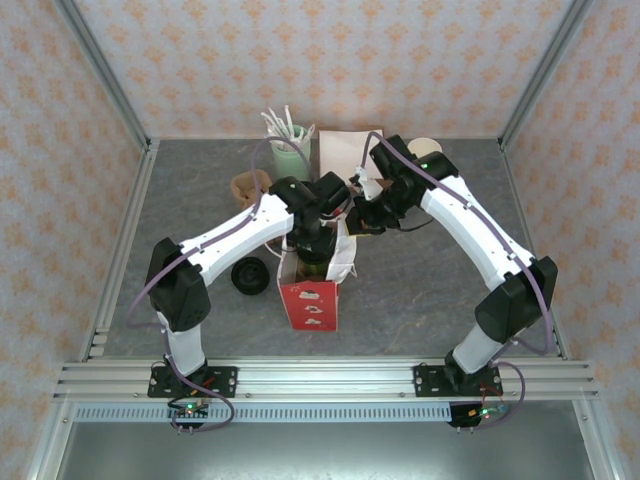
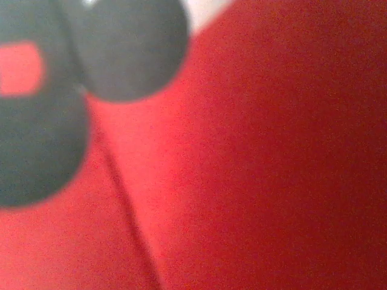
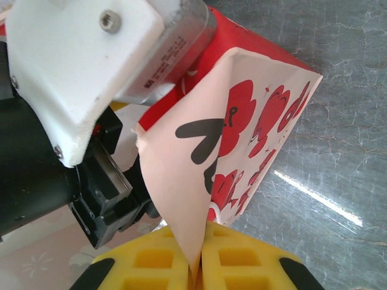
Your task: Pack the takeout coffee
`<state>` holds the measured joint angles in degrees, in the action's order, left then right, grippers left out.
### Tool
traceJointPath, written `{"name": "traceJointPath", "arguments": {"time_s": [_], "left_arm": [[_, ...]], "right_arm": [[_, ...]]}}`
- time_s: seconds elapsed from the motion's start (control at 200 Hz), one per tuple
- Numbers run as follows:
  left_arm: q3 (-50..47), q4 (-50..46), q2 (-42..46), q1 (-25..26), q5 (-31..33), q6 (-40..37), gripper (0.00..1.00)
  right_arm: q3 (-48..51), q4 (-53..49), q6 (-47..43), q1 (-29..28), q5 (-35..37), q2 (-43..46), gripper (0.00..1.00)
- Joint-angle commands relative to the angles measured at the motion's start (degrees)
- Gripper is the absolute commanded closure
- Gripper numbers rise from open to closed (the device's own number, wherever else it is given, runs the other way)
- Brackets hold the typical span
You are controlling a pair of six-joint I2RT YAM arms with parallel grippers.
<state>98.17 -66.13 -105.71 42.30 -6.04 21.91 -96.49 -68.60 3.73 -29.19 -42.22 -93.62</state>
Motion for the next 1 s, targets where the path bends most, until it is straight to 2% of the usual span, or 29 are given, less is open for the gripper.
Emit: {"name": "traceJointPath", "arguments": {"time_s": [0.0, 0.996], "left_arm": [[-0.75, 0.63, -2.55, 1.02, -2.04, -2.06, 0.38], [-7.21, 5.61, -3.01, 0.94, -2.05, 0.06, 0.37]], "right_arm": [[-1.51, 0.06, -1.36, 0.1, 1.06, -1.25, 0.9], [-0.19, 0.47, -0.66, 0.05, 1.49, -0.48, 0.9]]}}
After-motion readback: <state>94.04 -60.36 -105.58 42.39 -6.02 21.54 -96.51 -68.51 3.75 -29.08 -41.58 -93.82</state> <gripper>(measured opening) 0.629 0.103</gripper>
